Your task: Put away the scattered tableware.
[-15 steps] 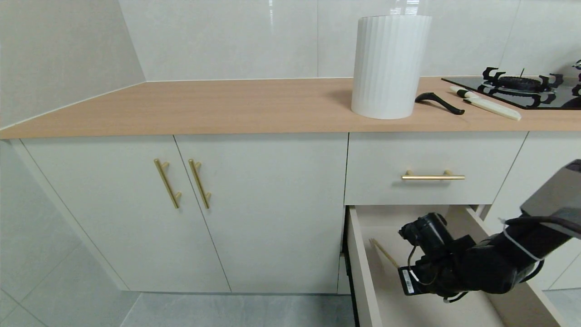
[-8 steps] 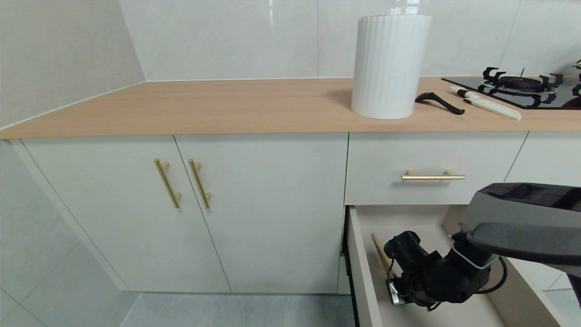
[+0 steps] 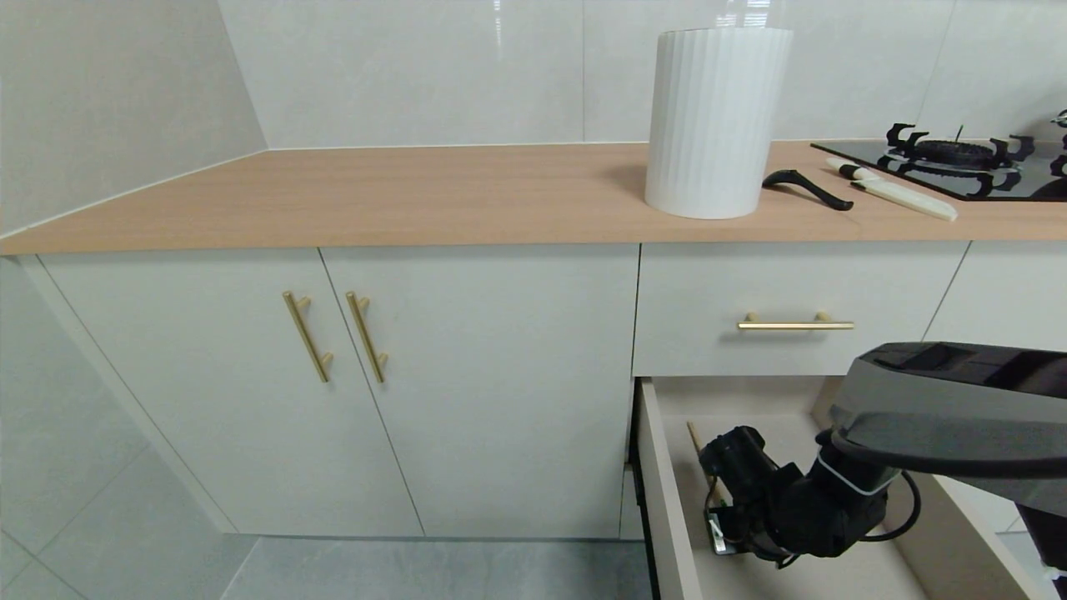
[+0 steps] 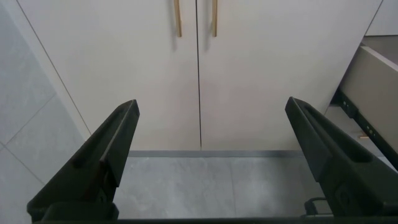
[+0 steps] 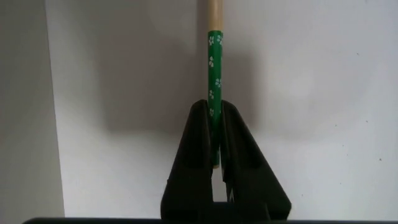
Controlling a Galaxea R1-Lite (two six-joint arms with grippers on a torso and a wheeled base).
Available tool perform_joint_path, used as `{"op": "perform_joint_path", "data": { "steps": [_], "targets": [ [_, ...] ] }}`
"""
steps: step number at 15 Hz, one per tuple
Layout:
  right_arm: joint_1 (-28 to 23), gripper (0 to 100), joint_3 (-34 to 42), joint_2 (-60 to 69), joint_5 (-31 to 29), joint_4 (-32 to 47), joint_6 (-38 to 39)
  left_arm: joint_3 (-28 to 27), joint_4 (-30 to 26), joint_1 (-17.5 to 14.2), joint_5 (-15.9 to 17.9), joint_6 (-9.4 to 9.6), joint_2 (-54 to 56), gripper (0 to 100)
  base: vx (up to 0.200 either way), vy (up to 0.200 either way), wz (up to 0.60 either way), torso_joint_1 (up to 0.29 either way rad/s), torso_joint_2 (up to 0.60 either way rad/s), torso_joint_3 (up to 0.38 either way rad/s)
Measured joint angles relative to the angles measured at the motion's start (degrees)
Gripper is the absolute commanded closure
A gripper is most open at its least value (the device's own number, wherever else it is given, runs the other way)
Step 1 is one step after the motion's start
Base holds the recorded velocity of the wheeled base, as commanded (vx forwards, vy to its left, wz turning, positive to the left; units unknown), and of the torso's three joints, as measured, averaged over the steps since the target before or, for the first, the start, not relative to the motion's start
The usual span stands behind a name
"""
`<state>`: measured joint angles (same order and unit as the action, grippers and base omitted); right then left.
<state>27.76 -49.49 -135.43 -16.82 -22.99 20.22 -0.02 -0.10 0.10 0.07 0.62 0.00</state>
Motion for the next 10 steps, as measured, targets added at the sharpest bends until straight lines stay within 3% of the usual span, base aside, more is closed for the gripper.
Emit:
{"op": "perform_joint_path", "data": {
  "steps": [6,10],
  "targets": [
    [0.0,0,1.5,2.0,0.0,0.1,0.3,0.0,0.0,0.0,0.0,0.00,0.0,0,0.000,0.000,0.00,0.000,0.00,0.000],
    [-3.8,0,3.9,14.9,1.9,5.8,-1.5,0.0,0.0,0.0,0.0,0.00,0.0,0,0.000,0.000,0.00,0.000,0.00,0.000]
  ]
}}
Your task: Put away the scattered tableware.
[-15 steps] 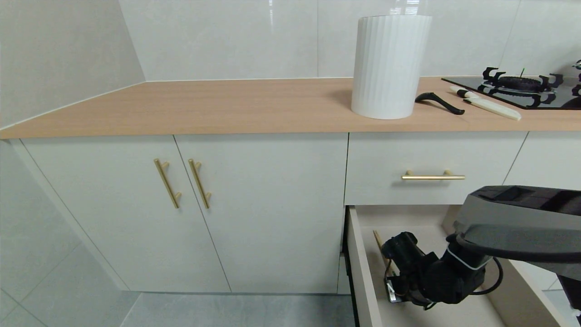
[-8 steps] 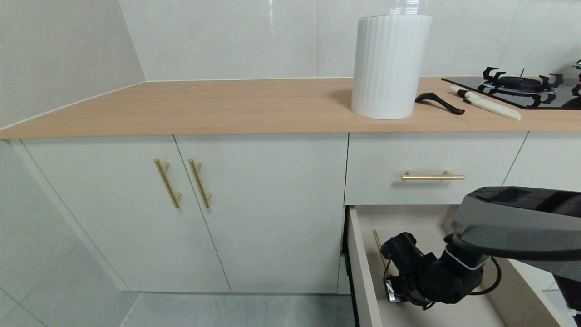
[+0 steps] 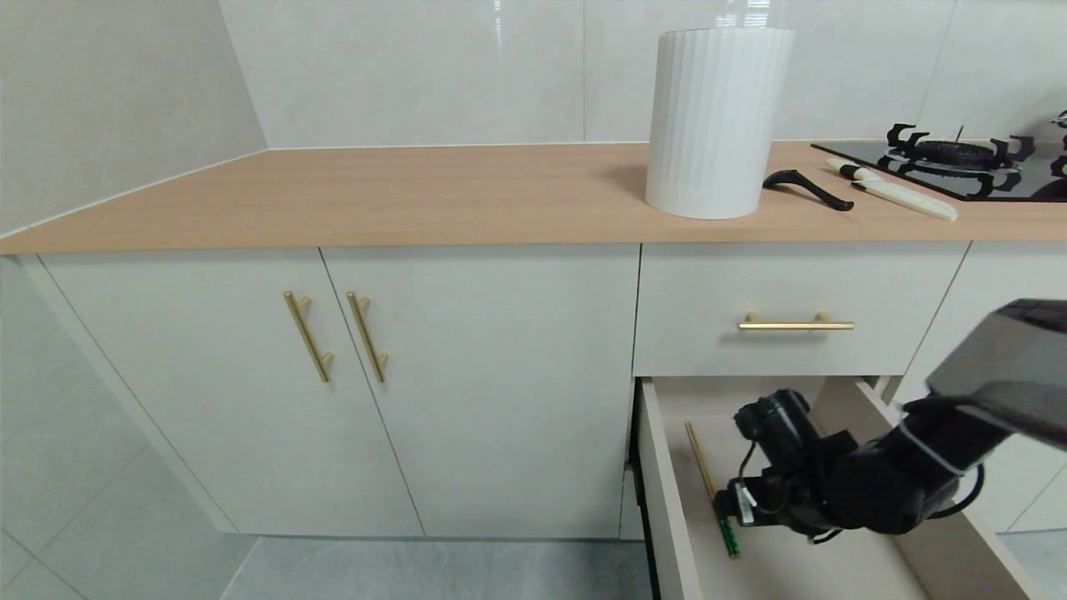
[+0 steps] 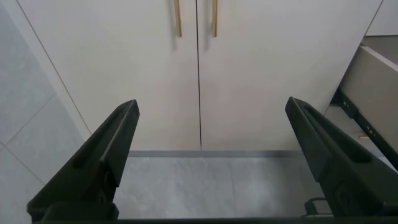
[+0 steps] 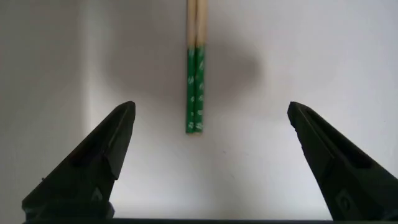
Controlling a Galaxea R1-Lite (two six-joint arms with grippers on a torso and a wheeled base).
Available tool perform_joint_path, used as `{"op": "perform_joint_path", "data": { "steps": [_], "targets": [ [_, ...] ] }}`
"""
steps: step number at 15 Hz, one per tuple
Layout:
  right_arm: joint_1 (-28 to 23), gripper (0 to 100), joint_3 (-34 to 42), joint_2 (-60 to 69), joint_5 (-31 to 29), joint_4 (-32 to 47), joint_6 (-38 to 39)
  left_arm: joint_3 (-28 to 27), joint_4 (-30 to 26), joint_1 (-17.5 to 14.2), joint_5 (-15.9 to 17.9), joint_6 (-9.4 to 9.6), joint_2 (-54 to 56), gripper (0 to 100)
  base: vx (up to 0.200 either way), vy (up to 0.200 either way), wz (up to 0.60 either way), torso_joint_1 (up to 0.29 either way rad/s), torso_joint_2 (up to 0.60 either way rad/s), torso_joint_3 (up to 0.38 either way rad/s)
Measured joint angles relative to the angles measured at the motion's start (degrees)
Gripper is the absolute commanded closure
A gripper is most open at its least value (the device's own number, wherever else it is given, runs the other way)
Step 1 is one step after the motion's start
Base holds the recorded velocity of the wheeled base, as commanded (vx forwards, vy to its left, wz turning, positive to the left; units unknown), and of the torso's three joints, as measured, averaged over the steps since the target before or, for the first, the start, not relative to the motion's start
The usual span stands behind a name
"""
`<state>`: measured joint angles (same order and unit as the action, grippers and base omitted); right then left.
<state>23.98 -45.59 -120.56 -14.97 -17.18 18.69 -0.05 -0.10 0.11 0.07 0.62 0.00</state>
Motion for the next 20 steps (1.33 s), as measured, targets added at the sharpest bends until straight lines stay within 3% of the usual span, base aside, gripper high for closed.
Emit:
{"op": "perform_joint_path", "data": {
  "steps": [4,6,14,20],
  "targets": [
    [-14.8,0,-4.6,19.1,12.7,21.7,-8.2,0.0,0.0,0.0,0.0,0.00,0.0,0,0.000,0.000,0.00,0.000,0.00,0.000],
    [-18.9,0,-6.4,24.4,12.8,24.4,-11.1,0.0,0.0,0.0,0.0,0.00,0.0,0,0.000,0.000,0.00,0.000,0.00,0.000],
    [-20.3,0,-5.7,30.5,12.6,24.3,-13.8,0.0,0.1,0.0,0.0,0.00,0.0,0,0.000,0.000,0.00,0.022,-0.11,-0.113],
    [-20.3,0,-5.5,30.7,12.6,24.4,-13.8,0.0,0.0,0.0,0.0,0.00,0.0,0,0.000,0.000,0.00,0.176,-0.49,-0.286]
  ]
}}
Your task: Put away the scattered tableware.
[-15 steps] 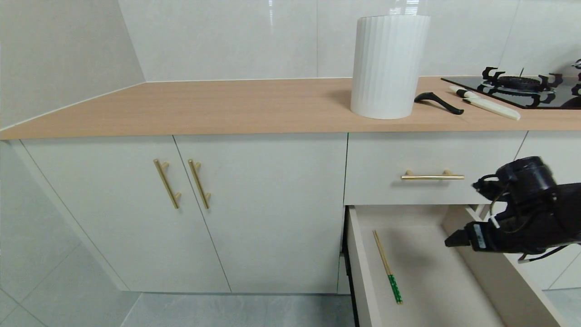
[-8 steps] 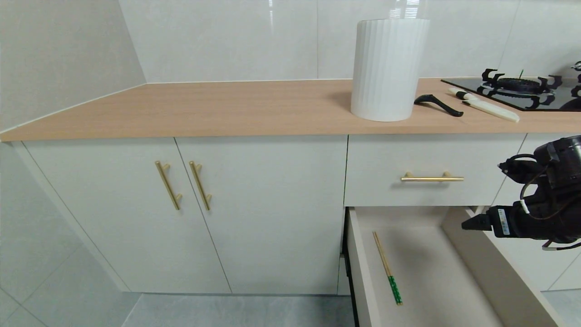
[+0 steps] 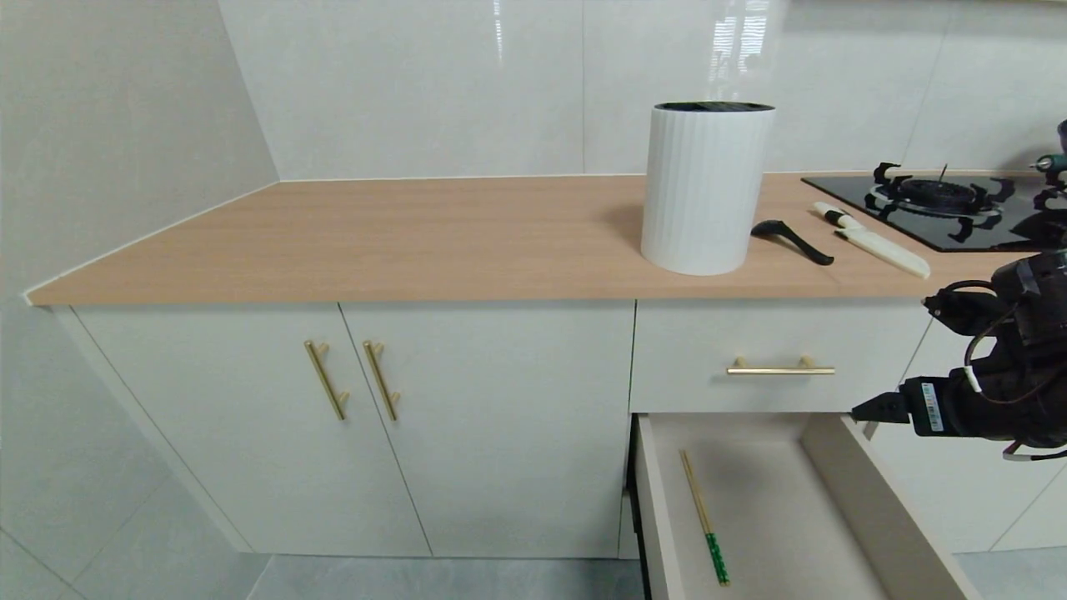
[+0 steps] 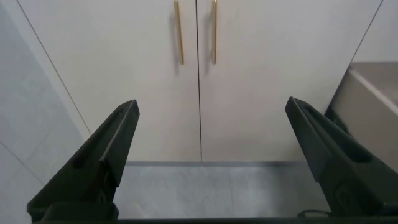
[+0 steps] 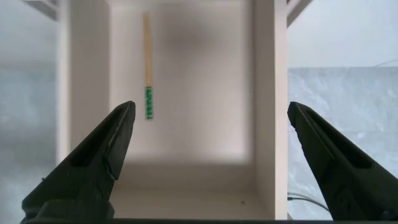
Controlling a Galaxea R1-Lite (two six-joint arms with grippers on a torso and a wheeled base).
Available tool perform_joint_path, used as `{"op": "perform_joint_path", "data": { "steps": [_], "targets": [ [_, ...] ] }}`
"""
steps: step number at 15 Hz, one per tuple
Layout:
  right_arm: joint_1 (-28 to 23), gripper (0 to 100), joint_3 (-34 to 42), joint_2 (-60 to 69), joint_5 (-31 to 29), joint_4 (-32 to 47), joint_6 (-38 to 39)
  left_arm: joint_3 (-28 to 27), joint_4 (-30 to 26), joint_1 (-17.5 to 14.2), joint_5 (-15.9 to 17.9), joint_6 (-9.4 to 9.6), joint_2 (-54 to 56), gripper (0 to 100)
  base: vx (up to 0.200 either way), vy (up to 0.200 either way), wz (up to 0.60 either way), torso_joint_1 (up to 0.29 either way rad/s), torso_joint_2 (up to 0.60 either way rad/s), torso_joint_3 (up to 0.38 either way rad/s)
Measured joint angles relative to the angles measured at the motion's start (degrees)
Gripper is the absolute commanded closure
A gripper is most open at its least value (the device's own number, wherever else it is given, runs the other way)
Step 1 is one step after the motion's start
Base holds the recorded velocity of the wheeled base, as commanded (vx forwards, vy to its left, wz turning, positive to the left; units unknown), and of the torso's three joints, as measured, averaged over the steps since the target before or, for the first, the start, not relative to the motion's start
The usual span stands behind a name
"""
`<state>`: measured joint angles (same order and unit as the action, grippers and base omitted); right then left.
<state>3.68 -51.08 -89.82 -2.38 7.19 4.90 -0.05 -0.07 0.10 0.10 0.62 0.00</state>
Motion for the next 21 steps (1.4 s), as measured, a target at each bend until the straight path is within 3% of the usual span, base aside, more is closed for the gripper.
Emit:
{"op": "perform_joint_path", "data": {
  "steps": [11,14,16,21],
  "targets": [
    [0.7,0,0.3,-1.2,0.1,-0.8,-0.1,0.0,0.0,0.0,0.0,0.00,0.0,0,0.000,0.000,0.00,0.188,-0.44,-0.262],
    [0.3,0,-0.9,-2.0,0.8,-8.6,-5.2,0.0,0.0,0.0,0.0,0.00,0.0,0,0.000,0.000,0.00,0.032,-0.06,-0.036],
    [-0.7,0,-4.9,-4.8,3.8,-12.4,-6.4,0.0,0.0,0.0,0.0,0.00,0.0,0,0.000,0.000,0.00,0.000,0.00,0.000],
    [-3.6,0,-23.5,-19.9,10.2,-14.2,-13.5,0.0,0.0,0.0,0.0,0.02,0.0,0,0.000,0.000,0.00,0.000,0.00,0.000]
  ]
}}
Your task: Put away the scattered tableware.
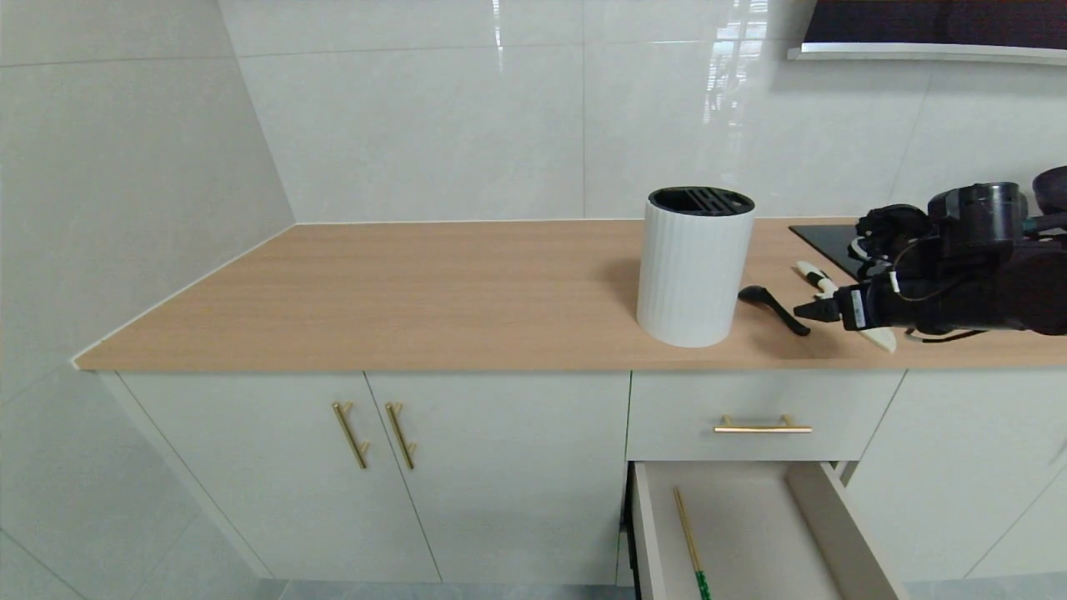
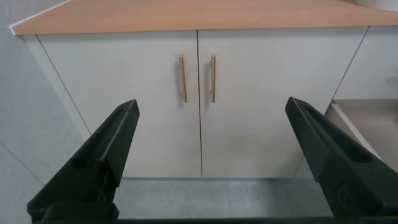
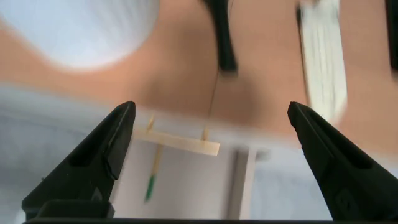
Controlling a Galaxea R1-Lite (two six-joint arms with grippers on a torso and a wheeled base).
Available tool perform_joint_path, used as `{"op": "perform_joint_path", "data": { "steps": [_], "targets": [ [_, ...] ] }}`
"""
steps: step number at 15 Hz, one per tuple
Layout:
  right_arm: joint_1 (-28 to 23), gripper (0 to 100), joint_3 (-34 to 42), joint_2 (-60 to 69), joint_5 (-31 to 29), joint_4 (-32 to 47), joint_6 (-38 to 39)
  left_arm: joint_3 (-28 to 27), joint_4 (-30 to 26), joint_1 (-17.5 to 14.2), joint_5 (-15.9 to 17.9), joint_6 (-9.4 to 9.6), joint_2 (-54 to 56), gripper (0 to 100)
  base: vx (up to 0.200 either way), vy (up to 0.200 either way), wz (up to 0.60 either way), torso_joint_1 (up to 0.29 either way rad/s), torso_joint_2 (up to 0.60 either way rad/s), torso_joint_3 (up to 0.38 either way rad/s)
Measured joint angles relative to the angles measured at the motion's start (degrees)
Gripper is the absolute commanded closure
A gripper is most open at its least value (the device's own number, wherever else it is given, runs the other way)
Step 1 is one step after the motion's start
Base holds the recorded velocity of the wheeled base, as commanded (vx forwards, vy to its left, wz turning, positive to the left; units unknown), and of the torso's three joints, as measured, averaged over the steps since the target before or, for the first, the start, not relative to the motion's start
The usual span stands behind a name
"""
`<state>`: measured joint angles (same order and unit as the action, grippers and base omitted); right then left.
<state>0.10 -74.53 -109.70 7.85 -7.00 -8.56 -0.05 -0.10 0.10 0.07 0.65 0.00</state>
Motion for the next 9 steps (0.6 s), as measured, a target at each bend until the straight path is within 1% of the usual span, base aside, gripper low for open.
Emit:
{"op": "perform_joint_path", "data": {
  "steps": [2,4,6,9],
  "targets": [
    [-0.6,0,-7.2,-6.1,1.0,0.0,-1.2,0.0,0.0,0.0,0.0,-0.02,0.0,0,0.000,0.000,0.00,0.000,0.00,0.000],
    [-0.4,0,-11.2,-10.6,1.6,-0.2,-1.7,0.0,0.0,0.0,0.0,-0.02,0.0,0,0.000,0.000,0.00,0.000,0.00,0.000],
    [0.1,0,-12.3,-13.6,3.2,-0.3,-1.7,0.0,0.0,0.0,0.0,-0.02,0.0,0,0.000,0.000,0.00,0.000,0.00,0.000],
    [0.5,0,-13.2,-16.4,3.6,-2.1,-1.5,0.0,0.0,0.0,0.0,-0.02,0.0,0,0.000,0.000,0.00,0.000,0.00,0.000]
  ]
}}
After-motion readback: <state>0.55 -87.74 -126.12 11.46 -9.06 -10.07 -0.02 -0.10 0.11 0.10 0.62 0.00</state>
